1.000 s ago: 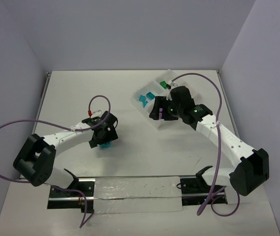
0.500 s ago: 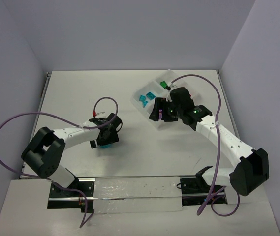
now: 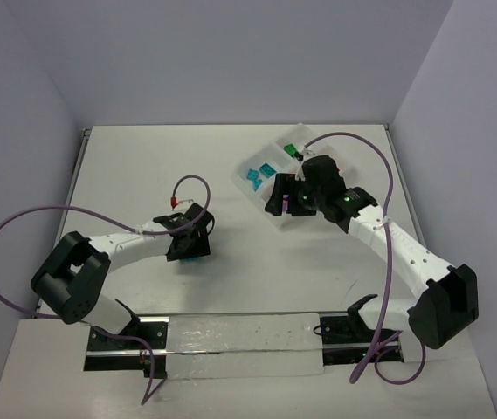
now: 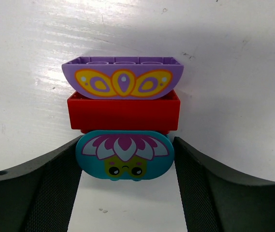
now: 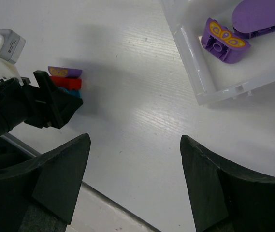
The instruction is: Sort the legos into containers by color
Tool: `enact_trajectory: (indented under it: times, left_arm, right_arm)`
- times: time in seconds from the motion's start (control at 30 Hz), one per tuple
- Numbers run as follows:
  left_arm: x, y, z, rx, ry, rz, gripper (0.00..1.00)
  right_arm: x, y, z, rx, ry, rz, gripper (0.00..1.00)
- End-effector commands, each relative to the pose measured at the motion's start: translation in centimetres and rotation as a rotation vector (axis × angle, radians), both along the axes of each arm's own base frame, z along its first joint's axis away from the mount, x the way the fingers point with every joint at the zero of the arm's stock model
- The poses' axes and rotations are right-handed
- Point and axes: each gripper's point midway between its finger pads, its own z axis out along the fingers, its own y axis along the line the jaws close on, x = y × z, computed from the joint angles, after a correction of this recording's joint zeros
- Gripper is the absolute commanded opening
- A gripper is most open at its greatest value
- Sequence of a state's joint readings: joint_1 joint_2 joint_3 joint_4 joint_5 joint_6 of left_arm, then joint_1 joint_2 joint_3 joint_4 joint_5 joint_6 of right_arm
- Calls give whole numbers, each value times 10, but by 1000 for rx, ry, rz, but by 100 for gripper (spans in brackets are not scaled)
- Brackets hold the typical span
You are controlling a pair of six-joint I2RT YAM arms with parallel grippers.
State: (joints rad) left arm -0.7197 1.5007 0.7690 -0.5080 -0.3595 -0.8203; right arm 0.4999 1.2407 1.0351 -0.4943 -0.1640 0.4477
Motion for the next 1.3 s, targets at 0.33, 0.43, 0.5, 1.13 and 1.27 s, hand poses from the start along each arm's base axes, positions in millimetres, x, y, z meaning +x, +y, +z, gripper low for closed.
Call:
enact_trajectory:
  times: [0.33,0.43,0.5,1.13,1.27]
  left_arm:
    - [11,-10,11,-24,-47,-18,36]
    - [14,-16,32,-62,-78,-34,13]
    - [13,-24,51,-120,-97,-70,0]
    - [-7,-69,172,-529,-388,-389,0]
    - [-6,-70,176,-537,-400,-394,0]
  right_arm:
    - [-1,4,15,27,-64,19,82]
    - [-1,5,18,29,-64,31,82]
    - [-1,7,21,30,-61,45,82]
    - [-5,64,74,248,10,177,81]
    - [-12,101,76,274,66,251,81]
